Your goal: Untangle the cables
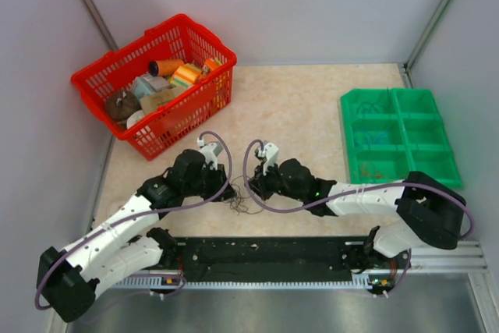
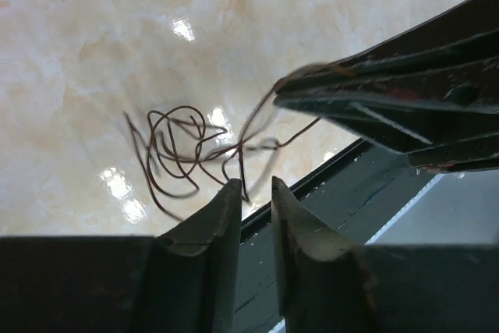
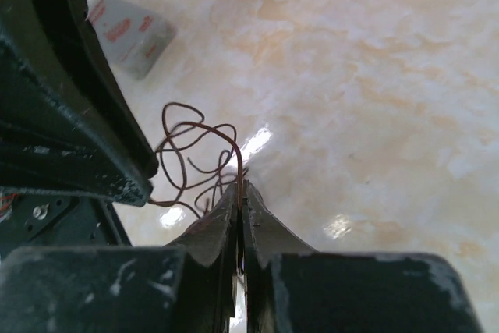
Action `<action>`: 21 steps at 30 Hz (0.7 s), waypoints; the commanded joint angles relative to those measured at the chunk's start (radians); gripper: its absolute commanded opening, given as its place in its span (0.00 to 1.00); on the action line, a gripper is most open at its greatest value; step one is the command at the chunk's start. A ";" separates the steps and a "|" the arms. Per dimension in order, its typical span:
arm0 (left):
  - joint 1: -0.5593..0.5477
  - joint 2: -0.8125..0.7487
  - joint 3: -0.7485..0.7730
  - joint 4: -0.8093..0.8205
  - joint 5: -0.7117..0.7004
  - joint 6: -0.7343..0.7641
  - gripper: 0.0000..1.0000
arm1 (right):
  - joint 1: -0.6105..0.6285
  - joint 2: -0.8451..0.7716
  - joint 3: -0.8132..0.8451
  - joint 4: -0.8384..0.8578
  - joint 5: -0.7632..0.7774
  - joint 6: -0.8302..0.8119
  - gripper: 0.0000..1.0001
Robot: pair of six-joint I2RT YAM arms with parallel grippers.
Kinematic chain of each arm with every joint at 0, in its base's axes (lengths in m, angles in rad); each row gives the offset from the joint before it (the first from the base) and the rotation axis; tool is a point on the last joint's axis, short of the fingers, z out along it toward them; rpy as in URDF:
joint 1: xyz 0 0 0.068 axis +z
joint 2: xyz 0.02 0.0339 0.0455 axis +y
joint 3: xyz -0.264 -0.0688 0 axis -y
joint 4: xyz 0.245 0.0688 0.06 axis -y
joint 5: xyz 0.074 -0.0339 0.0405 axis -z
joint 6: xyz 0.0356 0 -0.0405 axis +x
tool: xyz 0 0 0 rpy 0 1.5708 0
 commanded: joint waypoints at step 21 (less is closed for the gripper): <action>0.004 -0.087 -0.051 0.302 0.099 -0.071 0.70 | -0.011 -0.594 -0.076 -0.254 0.155 0.048 0.00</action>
